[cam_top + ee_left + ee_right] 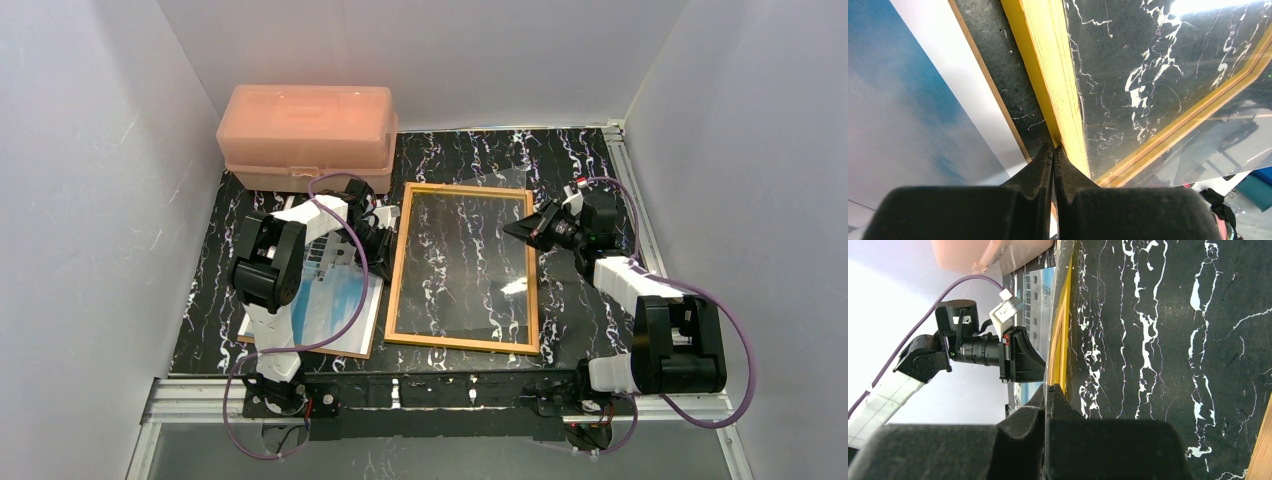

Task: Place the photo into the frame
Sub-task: Place the photo frame item in the photo frame.

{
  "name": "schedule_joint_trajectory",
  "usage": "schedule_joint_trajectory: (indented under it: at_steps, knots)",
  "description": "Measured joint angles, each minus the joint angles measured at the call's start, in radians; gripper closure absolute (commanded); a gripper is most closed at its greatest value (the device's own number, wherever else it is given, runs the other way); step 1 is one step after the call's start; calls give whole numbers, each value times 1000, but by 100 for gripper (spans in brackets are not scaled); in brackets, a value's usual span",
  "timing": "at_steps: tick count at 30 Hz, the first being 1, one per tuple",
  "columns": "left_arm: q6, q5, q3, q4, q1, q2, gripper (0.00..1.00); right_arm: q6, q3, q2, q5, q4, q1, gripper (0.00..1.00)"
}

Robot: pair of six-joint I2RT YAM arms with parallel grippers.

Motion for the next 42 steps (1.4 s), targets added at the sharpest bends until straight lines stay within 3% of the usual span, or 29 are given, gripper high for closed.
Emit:
schedule_joint_trajectory:
  at_steps: [16,42]
  knots:
    - [0,2,0,1,0,0,100,-101,41,3,-9,-76,2,99]
    - [0,2,0,0,0,0,100,-122,104,-44,-13,-72,53,99]
